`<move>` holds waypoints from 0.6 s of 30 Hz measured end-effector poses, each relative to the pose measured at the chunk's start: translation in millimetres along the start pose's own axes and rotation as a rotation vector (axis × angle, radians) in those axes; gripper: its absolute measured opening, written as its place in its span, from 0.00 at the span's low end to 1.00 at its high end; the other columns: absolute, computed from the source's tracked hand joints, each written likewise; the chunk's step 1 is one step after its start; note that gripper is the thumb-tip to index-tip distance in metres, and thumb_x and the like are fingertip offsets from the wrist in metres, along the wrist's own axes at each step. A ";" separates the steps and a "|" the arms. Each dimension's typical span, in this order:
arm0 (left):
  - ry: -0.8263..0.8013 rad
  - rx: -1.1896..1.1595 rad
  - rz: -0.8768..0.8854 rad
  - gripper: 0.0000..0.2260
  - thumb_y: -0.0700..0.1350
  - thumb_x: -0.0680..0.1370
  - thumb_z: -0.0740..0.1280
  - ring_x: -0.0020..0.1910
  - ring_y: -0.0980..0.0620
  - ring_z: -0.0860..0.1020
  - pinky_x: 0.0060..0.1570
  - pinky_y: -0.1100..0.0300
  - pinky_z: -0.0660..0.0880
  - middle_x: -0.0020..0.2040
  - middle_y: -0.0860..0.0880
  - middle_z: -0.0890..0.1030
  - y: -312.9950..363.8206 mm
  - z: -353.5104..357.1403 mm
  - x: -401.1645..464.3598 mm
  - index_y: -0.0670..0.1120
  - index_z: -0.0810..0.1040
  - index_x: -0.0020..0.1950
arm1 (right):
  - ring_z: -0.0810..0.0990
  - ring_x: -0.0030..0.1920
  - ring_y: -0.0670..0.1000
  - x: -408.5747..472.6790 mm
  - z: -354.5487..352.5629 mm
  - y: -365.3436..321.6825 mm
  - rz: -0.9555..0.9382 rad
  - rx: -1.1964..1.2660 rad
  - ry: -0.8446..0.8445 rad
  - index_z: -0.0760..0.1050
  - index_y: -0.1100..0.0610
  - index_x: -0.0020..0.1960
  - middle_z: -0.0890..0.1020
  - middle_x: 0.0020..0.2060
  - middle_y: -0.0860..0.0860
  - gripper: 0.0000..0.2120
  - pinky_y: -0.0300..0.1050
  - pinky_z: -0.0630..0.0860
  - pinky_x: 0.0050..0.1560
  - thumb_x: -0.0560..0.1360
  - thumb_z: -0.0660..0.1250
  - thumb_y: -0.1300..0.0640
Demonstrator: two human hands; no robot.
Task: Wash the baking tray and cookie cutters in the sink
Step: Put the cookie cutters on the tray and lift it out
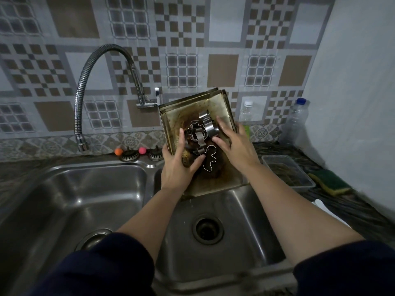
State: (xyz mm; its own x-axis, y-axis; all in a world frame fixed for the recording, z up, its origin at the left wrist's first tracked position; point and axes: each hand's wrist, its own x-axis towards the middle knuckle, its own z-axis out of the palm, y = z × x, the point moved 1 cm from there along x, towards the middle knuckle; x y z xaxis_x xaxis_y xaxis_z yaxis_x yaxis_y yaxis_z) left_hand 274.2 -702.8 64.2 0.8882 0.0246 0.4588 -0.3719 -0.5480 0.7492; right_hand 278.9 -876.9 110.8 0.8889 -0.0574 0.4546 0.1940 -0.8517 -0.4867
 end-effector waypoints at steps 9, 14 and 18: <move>0.016 -0.068 -0.024 0.41 0.62 0.72 0.68 0.74 0.36 0.58 0.68 0.42 0.62 0.76 0.39 0.49 19.0 2.9 9.2 0.73 0.39 0.70 | 0.68 0.70 0.60 19.7 -21.0 -1.1 -0.077 -0.059 0.048 0.51 0.30 0.73 0.54 0.76 0.54 0.27 0.57 0.74 0.61 0.77 0.58 0.38; 0.025 -0.064 -0.017 0.41 0.63 0.72 0.67 0.74 0.36 0.58 0.68 0.41 0.62 0.76 0.38 0.49 25.3 4.3 13.1 0.70 0.40 0.73 | 0.70 0.68 0.59 25.4 -26.8 0.3 -0.096 -0.063 0.063 0.52 0.31 0.73 0.56 0.75 0.55 0.28 0.59 0.74 0.62 0.76 0.58 0.37; 0.021 -0.096 -0.031 0.41 0.62 0.72 0.68 0.74 0.36 0.58 0.69 0.41 0.62 0.76 0.39 0.49 28.1 5.1 14.8 0.70 0.41 0.73 | 0.69 0.69 0.60 27.4 -31.1 -1.1 -0.109 -0.076 0.073 0.54 0.31 0.73 0.55 0.76 0.55 0.27 0.59 0.73 0.63 0.76 0.58 0.37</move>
State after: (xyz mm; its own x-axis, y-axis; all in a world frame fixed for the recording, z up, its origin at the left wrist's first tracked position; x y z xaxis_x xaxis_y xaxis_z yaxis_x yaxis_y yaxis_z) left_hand 278.3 -722.2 89.7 0.8942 0.0587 0.4438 -0.3692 -0.4642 0.8051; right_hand 290.2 -893.7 146.9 0.8312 0.0028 0.5560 0.2536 -0.8919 -0.3745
